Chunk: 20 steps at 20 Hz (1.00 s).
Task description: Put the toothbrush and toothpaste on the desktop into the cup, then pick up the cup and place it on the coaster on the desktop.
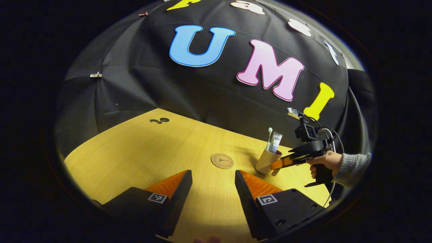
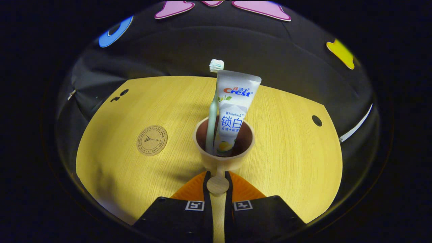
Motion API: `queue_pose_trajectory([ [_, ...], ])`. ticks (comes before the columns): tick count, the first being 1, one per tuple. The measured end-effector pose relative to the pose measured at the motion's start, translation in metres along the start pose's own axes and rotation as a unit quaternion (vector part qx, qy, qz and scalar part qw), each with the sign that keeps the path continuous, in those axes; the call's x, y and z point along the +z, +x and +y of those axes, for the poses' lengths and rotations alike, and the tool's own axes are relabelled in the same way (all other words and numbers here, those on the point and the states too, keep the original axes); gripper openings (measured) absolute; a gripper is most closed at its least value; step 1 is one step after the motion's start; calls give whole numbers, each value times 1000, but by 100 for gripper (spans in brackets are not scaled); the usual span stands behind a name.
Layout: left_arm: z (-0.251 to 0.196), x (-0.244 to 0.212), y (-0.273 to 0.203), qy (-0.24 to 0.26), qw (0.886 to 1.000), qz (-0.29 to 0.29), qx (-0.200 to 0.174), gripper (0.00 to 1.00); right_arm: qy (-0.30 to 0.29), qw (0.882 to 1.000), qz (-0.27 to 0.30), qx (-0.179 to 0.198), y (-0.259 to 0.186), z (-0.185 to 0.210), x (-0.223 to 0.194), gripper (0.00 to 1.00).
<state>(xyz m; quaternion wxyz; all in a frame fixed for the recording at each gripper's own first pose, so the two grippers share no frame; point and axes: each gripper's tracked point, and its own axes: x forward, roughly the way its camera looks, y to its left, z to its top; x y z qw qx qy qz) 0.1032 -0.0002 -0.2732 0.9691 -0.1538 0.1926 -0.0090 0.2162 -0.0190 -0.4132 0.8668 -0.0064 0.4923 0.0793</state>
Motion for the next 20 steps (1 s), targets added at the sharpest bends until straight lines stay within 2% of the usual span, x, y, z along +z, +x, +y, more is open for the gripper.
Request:
queue_pose_trajectory([
  [2, -1, 2, 0, -1, 1000, -1, -1, 82, 1, 1000, 4, -3, 0, -1, -1, 17],
  [5, 0, 1, -1, 1, 1000, 2, -2, 82, 5, 1000, 26, -5, 1, -1, -7, 22],
  [11, 3, 8, 1, -4, 1000, -2, -4, 82, 14, 998, 66, 7, -2, 3, -12, 26],
  [13, 3, 10, 2, -4, 1000, -3, -6, 82, 18, 998, 63, 2, -1, 3, -10, 28],
  [14, 3, 11, 1, -4, 1000, -3, -7, 82, 19, 998, 65, 0, -1, 3, -10, 23],
  [15, 4, 11, 1, -4, 1000, -2, -8, 82, 20, 997, 69, -1, -1, 3, -10, 28],
  [16, 4, 10, 1, -4, 1000, -1, -9, 82, 20, 997, 73, -2, -1, 3, -9, 22],
  [17, 4, 10, 1, -5, 1000, 0, -9, 82, 22, 997, 74, -2, -1, 4, -8, 22],
  [18, 5, 10, 0, -6, 1000, 0, -8, 82, 24, 997, 73, -4, -1, 3, -5, 35],
  [19, 7, 10, 0, -7, 1000, 1, -8, 82, 25, 997, 74, -5, -1, 4, -3, 29],
  [20, 10, 11, -2, -8, 1000, 1, -7, 82, 23, 997, 72, -10, -2, 2, -2, 29],
])
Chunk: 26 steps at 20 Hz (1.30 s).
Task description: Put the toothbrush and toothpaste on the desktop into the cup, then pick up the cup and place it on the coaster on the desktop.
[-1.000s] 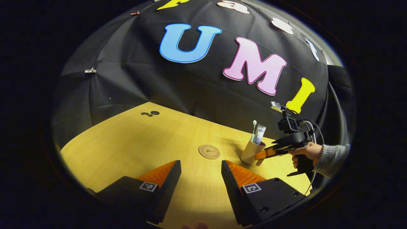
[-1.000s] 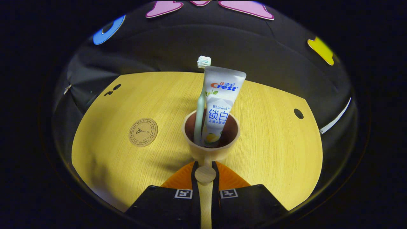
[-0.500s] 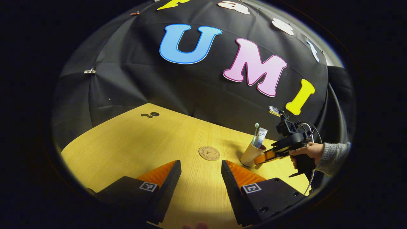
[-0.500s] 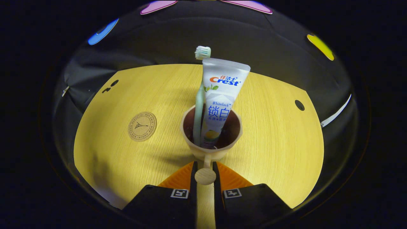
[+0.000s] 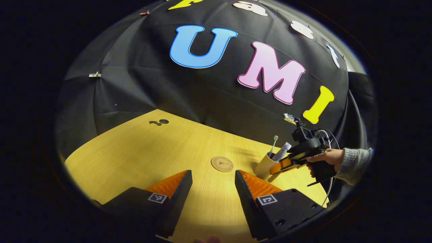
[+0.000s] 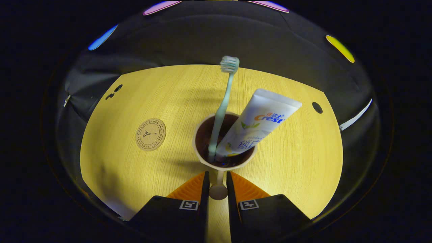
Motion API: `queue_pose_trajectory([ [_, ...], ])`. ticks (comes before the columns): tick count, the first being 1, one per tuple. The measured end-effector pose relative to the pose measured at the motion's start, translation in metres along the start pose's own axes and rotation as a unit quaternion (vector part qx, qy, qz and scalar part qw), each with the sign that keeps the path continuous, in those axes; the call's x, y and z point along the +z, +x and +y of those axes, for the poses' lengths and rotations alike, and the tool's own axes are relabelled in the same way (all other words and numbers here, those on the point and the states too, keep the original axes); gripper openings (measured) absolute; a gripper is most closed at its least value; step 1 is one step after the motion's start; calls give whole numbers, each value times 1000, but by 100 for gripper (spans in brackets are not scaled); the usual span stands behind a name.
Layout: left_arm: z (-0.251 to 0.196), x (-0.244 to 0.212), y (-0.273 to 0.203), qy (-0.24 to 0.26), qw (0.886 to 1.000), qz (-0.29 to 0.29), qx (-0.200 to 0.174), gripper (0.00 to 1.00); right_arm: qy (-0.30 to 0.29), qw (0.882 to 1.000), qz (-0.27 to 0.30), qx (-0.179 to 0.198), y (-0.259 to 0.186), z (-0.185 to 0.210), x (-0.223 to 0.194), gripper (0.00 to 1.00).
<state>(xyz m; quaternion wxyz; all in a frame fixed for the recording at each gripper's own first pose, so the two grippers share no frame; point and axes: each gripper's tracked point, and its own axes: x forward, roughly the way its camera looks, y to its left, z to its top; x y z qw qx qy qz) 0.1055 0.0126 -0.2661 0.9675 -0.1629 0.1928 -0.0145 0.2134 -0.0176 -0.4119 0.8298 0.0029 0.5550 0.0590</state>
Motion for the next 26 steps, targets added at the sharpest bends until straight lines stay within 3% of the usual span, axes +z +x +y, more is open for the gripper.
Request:
queue_pose_trajectory([
  [5, 7, -1, 0, -5, 1000, 3, 6, 82, -7, 1000, -22, 5, -3, 1, 7, 15],
  [26, 27, -3, -20, -10, 1000, 2, 25, 82, -11, 992, -112, 57, -16, 69, 46, 15],
])
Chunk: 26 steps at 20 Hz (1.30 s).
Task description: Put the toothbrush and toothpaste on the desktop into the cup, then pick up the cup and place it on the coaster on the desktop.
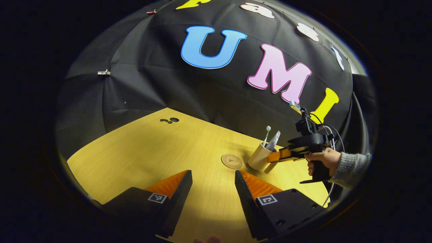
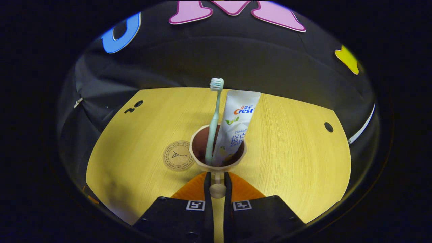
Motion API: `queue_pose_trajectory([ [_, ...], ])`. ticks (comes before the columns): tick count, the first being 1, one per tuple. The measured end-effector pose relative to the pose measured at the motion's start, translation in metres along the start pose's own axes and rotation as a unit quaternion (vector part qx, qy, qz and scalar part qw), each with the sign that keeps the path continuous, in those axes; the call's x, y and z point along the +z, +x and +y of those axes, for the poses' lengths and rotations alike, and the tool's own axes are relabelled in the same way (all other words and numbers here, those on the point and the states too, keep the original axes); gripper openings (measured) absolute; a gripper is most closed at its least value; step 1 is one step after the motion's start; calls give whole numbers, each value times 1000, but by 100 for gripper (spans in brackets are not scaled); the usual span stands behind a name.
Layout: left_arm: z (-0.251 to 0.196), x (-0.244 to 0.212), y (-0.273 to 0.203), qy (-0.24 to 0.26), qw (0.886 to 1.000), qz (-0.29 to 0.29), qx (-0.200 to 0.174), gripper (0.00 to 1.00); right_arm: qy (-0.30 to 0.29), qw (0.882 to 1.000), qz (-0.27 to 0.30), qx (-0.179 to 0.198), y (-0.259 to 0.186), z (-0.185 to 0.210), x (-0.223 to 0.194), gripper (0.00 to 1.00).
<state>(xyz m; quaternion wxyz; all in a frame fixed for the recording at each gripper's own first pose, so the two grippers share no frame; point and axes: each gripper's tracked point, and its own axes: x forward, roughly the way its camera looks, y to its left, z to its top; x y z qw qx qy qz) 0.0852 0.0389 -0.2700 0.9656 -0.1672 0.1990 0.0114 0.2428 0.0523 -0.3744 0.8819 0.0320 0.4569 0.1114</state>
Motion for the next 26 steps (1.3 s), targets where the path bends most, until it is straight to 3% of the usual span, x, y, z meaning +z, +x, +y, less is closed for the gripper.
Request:
queue_pose_trajectory([
  [9, 9, -1, -24, -5, 1000, -7, 18, 82, -43, 998, -44, 32, 15, 58, 33, 15],
  [12, 15, -7, -32, -9, 1000, -6, 26, 82, -68, 997, -28, 22, 14, 61, 31, 15],
  [18, 16, -11, -37, -14, 999, -5, 32, 82, -63, 997, 24, 27, 19, 61, -1, 15],
  [20, 15, -8, -39, -13, 999, -10, 31, 82, -62, 997, 40, 33, 20, 76, -17, 15],
  [26, 20, -10, -44, -11, 999, -7, 38, 82, -42, 998, 23, 34, 19, 78, -4, 15],
])
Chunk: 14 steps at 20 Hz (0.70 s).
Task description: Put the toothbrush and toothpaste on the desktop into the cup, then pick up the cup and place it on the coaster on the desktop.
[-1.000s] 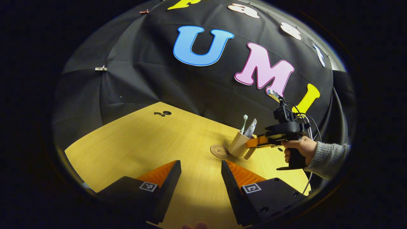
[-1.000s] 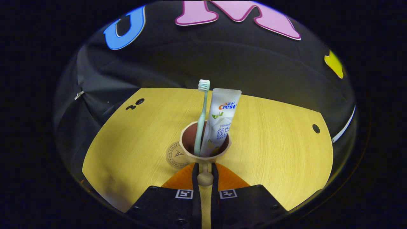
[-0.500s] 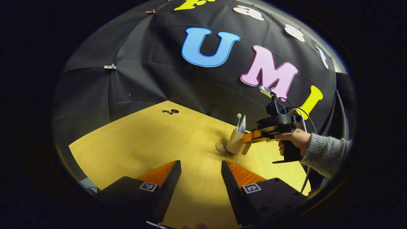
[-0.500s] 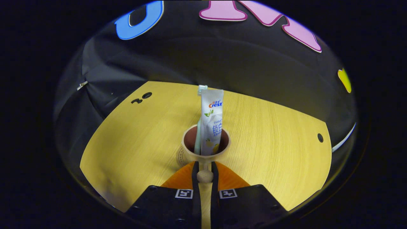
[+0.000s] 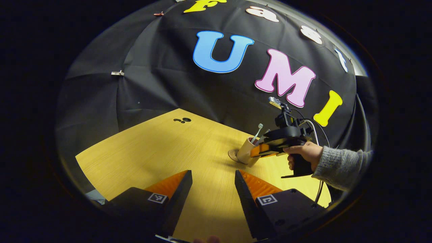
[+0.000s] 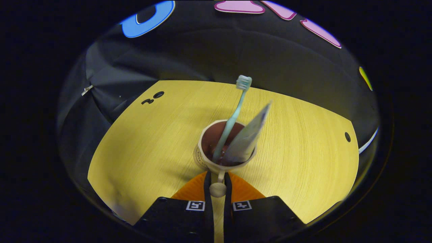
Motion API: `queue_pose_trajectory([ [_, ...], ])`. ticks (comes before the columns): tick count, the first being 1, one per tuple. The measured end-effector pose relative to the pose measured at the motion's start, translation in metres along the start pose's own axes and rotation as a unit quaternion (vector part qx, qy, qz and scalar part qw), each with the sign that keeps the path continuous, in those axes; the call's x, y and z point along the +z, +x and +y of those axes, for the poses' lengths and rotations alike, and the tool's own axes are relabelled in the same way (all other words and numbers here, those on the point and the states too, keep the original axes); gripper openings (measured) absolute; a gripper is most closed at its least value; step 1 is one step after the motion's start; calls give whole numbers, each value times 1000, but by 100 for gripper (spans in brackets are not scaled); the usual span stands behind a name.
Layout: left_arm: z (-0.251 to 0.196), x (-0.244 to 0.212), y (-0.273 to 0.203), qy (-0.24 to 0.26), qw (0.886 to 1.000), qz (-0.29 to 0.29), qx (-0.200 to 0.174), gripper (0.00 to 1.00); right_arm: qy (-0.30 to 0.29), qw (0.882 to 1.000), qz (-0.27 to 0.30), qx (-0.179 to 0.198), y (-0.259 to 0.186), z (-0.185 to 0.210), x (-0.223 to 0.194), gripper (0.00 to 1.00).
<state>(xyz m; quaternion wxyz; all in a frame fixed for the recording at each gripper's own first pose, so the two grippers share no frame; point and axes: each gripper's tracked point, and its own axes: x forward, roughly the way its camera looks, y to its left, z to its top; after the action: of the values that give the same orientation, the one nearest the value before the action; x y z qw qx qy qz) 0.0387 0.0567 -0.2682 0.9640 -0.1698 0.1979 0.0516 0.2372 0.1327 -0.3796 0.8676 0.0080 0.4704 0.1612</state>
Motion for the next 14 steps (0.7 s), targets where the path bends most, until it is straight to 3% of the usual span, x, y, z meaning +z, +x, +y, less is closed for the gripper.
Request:
queue_pose_trajectory([
  [14, 8, 2, -2, -6, 1000, -3, 7, 82, -25, 999, -22, 7, -4, -1, 10, 15],
])
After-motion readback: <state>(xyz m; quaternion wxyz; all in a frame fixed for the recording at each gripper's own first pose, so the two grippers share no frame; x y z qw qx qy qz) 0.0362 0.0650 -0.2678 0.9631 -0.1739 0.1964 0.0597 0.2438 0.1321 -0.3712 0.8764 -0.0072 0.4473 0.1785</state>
